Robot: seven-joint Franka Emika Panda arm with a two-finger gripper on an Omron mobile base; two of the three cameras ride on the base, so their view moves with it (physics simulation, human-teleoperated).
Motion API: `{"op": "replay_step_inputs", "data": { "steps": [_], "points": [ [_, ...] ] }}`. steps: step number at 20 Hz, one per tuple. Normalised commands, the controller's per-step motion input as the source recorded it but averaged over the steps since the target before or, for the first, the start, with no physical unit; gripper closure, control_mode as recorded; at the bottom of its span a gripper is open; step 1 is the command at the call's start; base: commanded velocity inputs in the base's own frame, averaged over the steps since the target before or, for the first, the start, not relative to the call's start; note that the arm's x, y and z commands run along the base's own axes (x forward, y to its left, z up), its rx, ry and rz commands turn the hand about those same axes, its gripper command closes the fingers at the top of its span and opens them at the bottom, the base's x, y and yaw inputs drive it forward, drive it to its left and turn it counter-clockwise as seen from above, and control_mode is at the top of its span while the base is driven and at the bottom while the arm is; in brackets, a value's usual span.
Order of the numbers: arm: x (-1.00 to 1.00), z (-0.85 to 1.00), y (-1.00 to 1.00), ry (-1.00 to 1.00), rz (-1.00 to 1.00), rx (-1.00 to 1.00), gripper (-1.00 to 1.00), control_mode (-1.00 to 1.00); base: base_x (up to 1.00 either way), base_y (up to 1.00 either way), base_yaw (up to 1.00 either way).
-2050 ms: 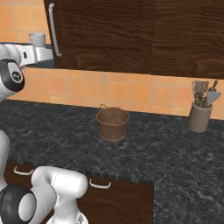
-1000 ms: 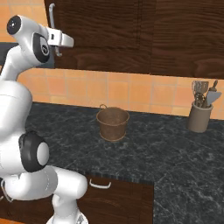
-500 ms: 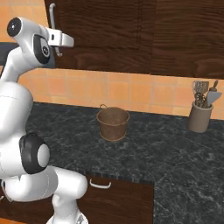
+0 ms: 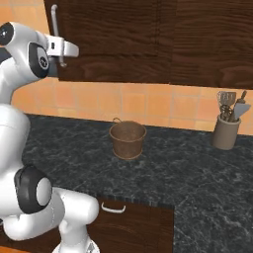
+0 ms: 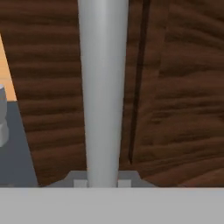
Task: Open the cabinet, pick up the bread from the cabinet and place it in the basket. Then move the basket to the dining counter.
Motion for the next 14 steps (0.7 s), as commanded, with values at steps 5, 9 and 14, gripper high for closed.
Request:
{"op": "replay_step_inputs", "data": {
  "steps": [5,9,14],
  "points": [
    [-1.0,0.0,-0.22,-0.13,0.0,-0.02,1.0,-1.0,0.0,0.0,0.0],
    [-1.0,0.09,-0.52,-0.18,-0.04,0.0,1.0,-1.0,0.0,0.0,0.0],
    [-1.0,0.19,-0.73,-0.15,-0.13,0.04,1.0,-1.0,0.0,0.0,0.0]
  ]
}}
